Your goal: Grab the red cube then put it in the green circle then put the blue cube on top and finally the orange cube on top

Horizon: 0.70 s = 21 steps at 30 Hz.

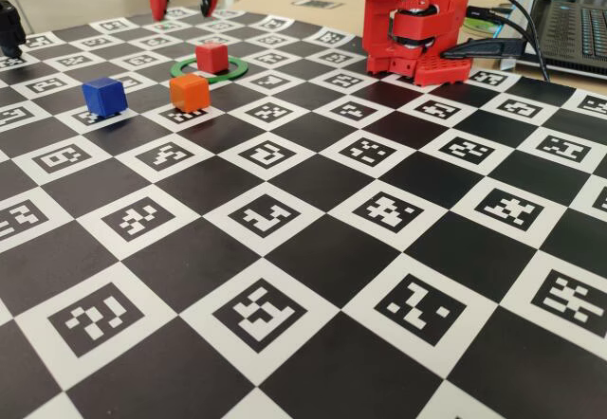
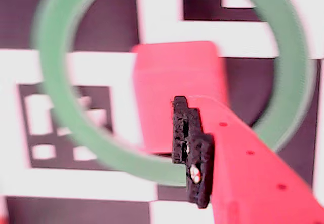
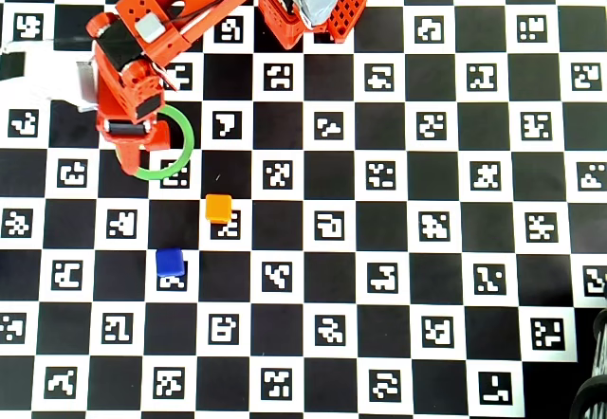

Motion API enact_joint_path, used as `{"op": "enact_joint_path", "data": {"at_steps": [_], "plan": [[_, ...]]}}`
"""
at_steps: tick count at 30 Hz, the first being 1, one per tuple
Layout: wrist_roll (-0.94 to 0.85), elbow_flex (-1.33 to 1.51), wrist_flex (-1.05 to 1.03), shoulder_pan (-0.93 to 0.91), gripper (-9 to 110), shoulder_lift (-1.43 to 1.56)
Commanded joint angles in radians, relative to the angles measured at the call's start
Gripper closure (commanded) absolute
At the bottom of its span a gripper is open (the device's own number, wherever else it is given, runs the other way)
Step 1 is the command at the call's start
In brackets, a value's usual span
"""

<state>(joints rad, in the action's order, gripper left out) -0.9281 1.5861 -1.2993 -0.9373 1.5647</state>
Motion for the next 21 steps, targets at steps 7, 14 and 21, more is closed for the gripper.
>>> {"op": "enact_joint_path", "data": {"at_steps": [7,14,21], "plan": [[0.167,-0.408,-0.175,0.206,61,-0.146],[0.281,-0.661,-0.229,0.301,60,-0.331],[0.342,-0.764,-0.218,0.328,60,-0.469]]}}
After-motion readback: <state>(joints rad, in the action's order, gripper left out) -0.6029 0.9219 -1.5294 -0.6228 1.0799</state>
